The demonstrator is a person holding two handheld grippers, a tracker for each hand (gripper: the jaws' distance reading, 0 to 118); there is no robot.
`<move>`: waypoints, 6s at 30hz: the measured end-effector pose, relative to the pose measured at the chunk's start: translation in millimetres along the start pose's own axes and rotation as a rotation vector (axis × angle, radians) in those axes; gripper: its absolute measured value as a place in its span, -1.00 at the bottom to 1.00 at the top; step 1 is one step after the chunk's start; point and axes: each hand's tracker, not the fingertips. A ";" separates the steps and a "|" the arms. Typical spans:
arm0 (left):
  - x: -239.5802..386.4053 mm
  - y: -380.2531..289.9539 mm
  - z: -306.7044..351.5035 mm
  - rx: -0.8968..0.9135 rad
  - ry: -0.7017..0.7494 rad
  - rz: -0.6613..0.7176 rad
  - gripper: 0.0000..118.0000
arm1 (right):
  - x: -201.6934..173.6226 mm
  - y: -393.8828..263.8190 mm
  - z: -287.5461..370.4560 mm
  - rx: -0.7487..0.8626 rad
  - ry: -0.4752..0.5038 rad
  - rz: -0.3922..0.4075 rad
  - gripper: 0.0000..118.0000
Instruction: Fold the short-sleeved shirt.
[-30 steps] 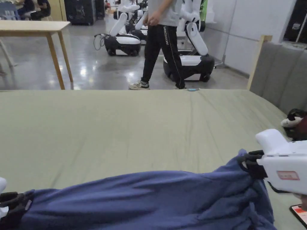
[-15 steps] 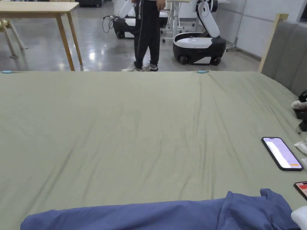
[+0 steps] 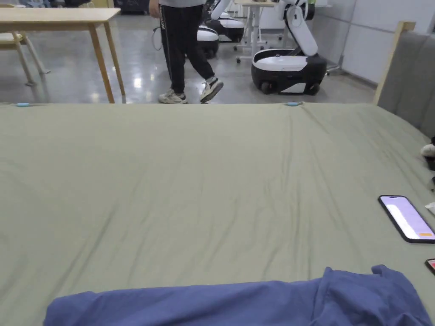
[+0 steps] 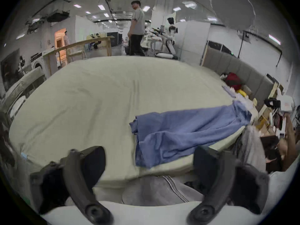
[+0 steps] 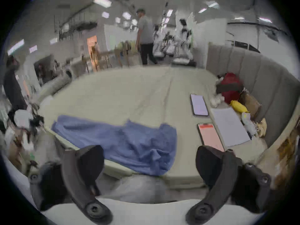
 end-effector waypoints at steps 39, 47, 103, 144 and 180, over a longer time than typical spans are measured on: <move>-68.2 -19.6 -155.1 -0.101 -0.476 0.597 -0.84 | -67.7 11.8 19.2 0.071 0.066 0.017 -1.00; -152.1 -6.2 -92.5 0.078 -0.287 0.699 -0.86 | -71.0 13.5 16.3 0.070 0.070 0.015 -1.00; 56.9 7.4 -201.0 -0.209 -0.518 0.291 -0.85 | -77.7 11.8 38.8 0.125 0.056 0.047 -1.00; -96.0 -10.3 -158.3 -0.061 -0.536 0.625 0.86 | -76.5 9.7 23.6 0.123 0.086 0.009 -0.99; -90.7 30.7 -67.6 -0.050 -0.317 0.494 -0.68 | -79.1 13.3 5.5 0.096 0.115 0.024 -0.99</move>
